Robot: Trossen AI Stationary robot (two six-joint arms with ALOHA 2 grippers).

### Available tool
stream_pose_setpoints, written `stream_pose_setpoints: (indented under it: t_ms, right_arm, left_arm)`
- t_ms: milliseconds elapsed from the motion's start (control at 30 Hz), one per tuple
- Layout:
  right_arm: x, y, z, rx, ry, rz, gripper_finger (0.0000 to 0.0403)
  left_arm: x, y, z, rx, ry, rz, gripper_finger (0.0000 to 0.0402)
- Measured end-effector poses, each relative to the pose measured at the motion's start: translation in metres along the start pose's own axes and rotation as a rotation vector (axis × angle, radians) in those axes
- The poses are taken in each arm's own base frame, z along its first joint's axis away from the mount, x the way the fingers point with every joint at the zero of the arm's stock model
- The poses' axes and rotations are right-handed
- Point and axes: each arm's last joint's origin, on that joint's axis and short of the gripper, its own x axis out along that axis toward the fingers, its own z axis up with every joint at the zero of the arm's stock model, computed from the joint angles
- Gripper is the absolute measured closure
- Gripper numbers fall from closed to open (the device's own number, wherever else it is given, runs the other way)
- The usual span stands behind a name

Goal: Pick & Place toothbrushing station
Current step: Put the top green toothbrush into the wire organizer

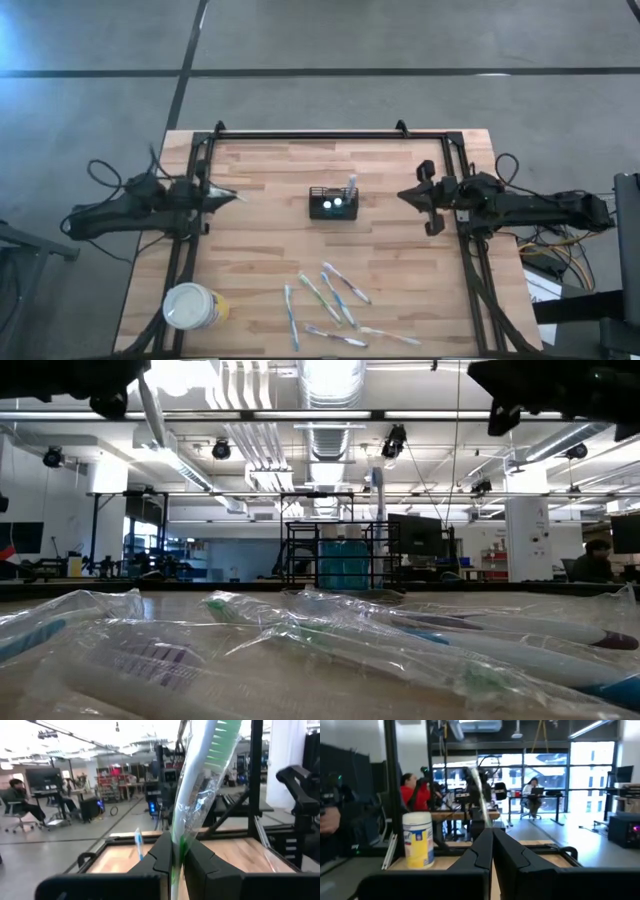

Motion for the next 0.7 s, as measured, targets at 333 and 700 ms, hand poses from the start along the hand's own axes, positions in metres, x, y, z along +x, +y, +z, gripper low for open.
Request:
stream_pose_setpoints:
  t_ms: [333, 700]
  right_arm:
    - [-0.025, -0.001, -0.026, 0.013, -0.018, -0.020, 0.0395]
    - [-0.033, -0.001, -0.039, 0.036, -0.029, -0.021, 0.0395]
  left_arm:
    - [-0.002, -0.001, -0.029, -0.039, 0.013, 0.043, 0.0377]
    - [-0.001, -0.003, -0.058, -0.055, 0.028, 0.049, 0.0377]
